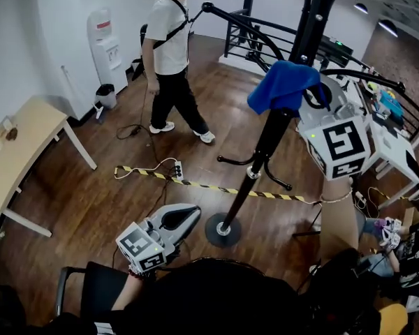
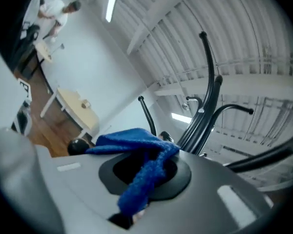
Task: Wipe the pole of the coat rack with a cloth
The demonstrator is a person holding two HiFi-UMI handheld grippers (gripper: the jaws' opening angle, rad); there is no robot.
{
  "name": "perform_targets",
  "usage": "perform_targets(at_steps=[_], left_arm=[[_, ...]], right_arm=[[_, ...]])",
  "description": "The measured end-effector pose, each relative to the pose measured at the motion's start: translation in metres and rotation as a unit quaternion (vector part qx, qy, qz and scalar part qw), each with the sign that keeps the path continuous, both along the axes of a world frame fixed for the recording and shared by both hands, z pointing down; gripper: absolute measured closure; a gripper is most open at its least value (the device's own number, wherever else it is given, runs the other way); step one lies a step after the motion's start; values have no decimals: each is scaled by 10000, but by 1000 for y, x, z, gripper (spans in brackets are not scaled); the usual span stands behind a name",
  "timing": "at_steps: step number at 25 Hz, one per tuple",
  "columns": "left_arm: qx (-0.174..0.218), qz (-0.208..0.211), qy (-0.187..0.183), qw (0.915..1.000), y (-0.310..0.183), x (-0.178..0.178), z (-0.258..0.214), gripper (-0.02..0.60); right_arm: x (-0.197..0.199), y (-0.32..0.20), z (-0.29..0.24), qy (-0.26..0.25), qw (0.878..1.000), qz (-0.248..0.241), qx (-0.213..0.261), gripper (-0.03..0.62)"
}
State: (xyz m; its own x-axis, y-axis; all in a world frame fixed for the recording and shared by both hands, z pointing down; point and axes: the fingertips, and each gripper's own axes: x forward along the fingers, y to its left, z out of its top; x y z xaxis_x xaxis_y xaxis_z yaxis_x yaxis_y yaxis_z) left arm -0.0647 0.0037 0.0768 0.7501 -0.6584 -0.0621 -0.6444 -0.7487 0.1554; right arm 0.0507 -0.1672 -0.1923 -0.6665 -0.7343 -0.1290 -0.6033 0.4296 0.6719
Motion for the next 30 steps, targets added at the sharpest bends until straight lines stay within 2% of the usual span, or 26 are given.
perform_targets(at_steps=[3,5,7,11,15,21,23,26,30], left_arm=[[-56,74,-51,9999,0,7,0,577],[-109,130,-88,9998,1,14,2,577],[-156,207,-120,9996,1,20,3,577],[-167,372,-167,9990,-4,30,3,577],[-182,562,-202,9980,-5,37,10,577],[-204,616,-182,9977,-4,38,6,577],[-239,560,-184,9980,-2,40,6,577],[-281,419,-147,9986,-1,34,8,577],[-291,260,-105,9992,-1,26,11,577]], right_arm=[[2,22,-1,-605,9940,-828,-387,574],[2,49,-6,-892,9825,-1536,-553,574],[4,81,-14,-1051,9705,-2110,-516,574],[22,134,-34,-1238,9620,-2431,-58,574],[16,161,-15,-1180,9542,-2742,-171,574],[-16,112,43,-1170,9542,-2575,-975,574],[-18,100,48,-1116,9575,-2502,-898,574],[-21,84,55,-928,9709,-2093,-696,574],[-13,67,68,-1095,9745,-1840,-677,574]])
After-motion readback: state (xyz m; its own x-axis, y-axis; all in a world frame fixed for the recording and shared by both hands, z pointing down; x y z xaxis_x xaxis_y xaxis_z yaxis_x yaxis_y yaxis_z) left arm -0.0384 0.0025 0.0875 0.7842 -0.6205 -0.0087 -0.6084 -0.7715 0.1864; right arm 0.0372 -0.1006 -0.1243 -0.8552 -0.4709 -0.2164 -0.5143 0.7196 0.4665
